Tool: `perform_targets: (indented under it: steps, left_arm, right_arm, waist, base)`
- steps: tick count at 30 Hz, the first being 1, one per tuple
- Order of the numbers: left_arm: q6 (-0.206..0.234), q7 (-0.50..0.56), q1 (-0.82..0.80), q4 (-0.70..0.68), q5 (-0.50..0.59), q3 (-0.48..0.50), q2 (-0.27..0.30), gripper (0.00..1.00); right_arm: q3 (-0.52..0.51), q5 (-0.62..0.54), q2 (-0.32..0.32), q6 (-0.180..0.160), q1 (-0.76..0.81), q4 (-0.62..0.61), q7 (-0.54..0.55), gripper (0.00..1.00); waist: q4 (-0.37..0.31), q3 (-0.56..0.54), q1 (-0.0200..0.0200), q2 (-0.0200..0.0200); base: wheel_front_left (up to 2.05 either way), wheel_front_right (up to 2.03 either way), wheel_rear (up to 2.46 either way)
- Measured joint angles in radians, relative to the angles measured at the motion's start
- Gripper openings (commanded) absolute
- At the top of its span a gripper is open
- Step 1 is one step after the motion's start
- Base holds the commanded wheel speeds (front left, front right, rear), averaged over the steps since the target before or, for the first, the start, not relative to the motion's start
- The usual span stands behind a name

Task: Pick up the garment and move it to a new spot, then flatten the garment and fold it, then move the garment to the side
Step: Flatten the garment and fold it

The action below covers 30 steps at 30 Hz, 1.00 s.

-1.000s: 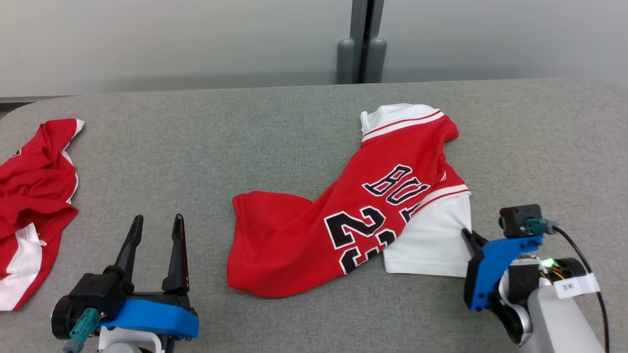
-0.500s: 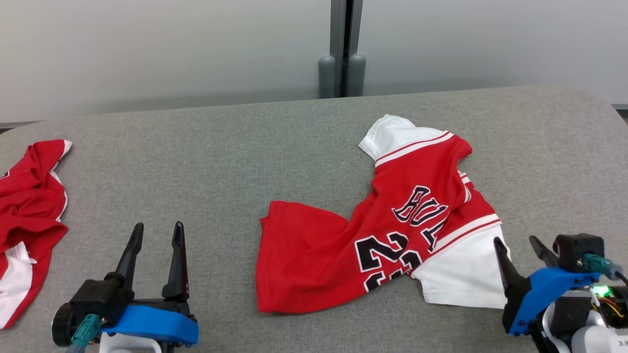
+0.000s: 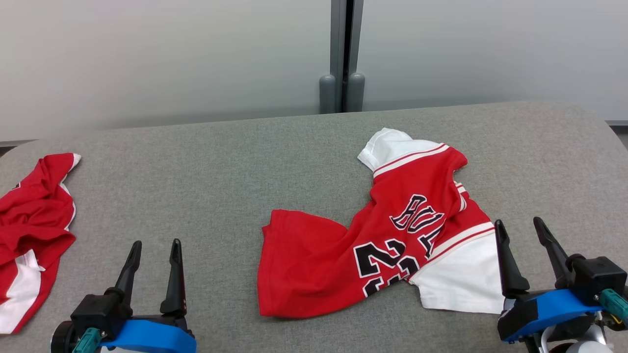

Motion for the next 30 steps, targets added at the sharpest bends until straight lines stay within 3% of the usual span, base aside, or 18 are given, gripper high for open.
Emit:
perform_targets:
  steps: [19, 23, 30]
  left_arm:
    - [0.007, 0.008, 0.049, 0.013, 0.002, -0.018, -0.014, 1.00]
    - [-0.014, 0.075, -0.008, 0.033, 0.000, -0.051, -0.017, 1.00]
    - [-0.095, 0.293, -0.187, 0.170, -0.049, -0.125, -0.057, 1.00]
  right_arm:
    - [0.027, 0.023, 0.000, 0.000, 0.003, 0.007, 0.028, 1.00]
    - [0.030, 0.027, 0.000, 0.000, 0.000, 0.004, 0.030, 1.00]
    - [0.049, 0.028, 0.000, 0.000, -0.022, 0.003, 0.030, 1.00]
  waist:
    - [0.033, -0.025, 0.0000, 0.0000]
    - [0.029, -0.007, 0.0001, 0.0000]
    - [0.013, 0.031, 0.0002, 0.0000]
  base:
    - [0.00, 0.00, 0.00]
    - [0.00, 0.00, 0.00]
    - [0.00, 0.00, 0.00]
